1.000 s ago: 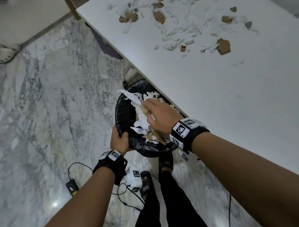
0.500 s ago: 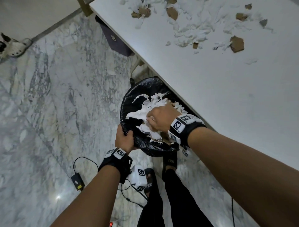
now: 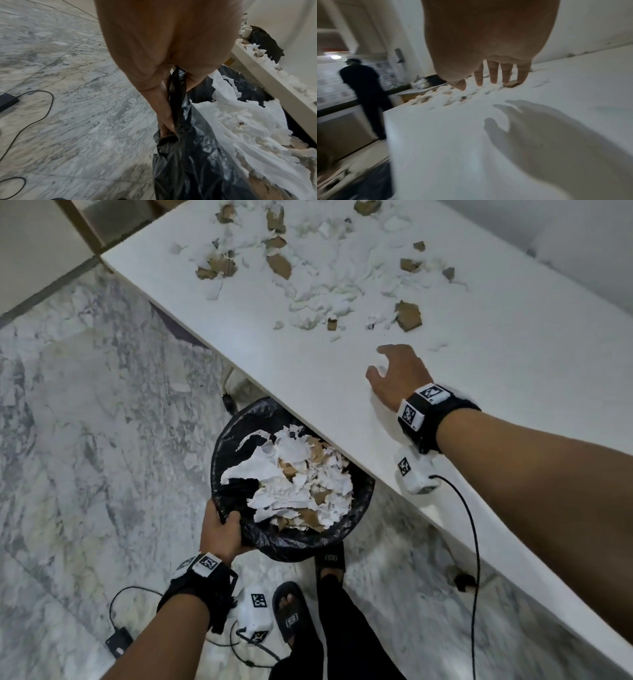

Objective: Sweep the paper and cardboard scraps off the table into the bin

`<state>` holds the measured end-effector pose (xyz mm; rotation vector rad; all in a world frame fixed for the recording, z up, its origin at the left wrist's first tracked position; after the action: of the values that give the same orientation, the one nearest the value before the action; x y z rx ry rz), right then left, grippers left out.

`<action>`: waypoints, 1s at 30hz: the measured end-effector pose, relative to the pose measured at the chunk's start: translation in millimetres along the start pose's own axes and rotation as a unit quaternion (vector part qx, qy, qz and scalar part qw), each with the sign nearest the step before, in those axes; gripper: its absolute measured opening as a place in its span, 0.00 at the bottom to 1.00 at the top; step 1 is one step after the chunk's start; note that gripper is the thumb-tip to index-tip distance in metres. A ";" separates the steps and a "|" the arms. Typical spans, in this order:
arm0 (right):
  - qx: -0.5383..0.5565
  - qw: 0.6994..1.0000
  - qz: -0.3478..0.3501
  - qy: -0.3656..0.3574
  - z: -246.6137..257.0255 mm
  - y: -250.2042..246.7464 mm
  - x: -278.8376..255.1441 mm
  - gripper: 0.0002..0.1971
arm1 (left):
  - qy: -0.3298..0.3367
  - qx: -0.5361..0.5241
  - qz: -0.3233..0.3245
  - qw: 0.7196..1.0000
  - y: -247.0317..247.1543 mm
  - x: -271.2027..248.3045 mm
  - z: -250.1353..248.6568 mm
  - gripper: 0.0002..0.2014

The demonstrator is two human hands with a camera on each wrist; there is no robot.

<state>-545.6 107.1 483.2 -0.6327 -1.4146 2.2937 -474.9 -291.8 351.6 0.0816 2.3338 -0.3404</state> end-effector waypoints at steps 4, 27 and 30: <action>-0.028 0.997 0.018 0.076 -60.5 -13.0 41.8 0.34 | 0.000 0.006 0.008 1.000 8.8 7.2 5.1 0.17; 0.077 0.967 0.146 -0.195 66.1 82.8 -158.1 0.27 | -0.006 -0.014 -0.037 0.999 21.1 4.6 11.4 0.19; 0.094 0.977 0.110 -0.153 64.0 74.9 -154.0 0.25 | -0.001 -0.021 -0.038 0.999 12.9 -0.5 17.4 0.19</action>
<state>-458.9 -53.1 468.6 -0.4072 -1.2836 2.7590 -460.5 -284.0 337.3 -0.0280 2.3461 -0.3283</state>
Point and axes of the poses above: each hand's wrist, its own x-axis towards the middle knuckle, its own y-axis out of the palm, z = x × y, the point moved 4 cm from there along x, towards the middle knuckle, and after that the axes turned 1 degree about x, right-handed, at the moved point
